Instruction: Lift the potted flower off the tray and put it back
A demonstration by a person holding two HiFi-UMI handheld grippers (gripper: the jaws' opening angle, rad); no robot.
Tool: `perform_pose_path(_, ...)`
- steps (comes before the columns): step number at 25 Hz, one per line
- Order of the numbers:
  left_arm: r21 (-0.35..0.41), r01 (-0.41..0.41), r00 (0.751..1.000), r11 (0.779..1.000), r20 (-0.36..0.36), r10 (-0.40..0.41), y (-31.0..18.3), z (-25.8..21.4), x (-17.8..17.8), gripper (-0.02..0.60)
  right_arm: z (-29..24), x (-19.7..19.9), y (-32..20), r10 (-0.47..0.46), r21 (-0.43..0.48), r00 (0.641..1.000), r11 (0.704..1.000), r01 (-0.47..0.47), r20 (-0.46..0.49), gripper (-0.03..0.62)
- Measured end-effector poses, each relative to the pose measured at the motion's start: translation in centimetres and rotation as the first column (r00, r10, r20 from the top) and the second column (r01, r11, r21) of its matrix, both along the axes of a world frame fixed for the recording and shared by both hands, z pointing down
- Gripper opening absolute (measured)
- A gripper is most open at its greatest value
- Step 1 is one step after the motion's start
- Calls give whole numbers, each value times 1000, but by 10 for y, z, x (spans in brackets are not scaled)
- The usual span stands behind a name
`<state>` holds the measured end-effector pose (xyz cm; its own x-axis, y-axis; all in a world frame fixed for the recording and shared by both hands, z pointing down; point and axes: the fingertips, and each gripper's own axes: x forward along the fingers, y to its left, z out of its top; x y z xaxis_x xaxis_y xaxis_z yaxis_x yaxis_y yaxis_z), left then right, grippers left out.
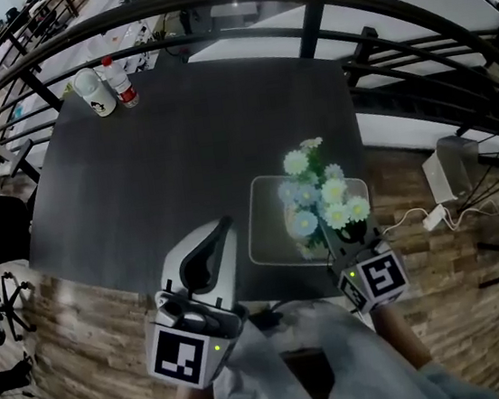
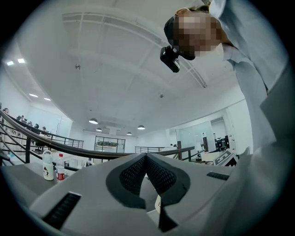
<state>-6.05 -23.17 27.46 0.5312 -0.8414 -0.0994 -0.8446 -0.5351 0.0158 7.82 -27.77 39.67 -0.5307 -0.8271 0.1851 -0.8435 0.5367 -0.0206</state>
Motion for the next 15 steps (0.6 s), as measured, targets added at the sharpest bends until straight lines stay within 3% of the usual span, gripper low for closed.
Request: perform_pose_path(15, -55, 14, 999, 998, 35, -12, 2, 15, 1, -2, 67, 5, -6, 19, -83, 1000, 996, -20, -18, 77)
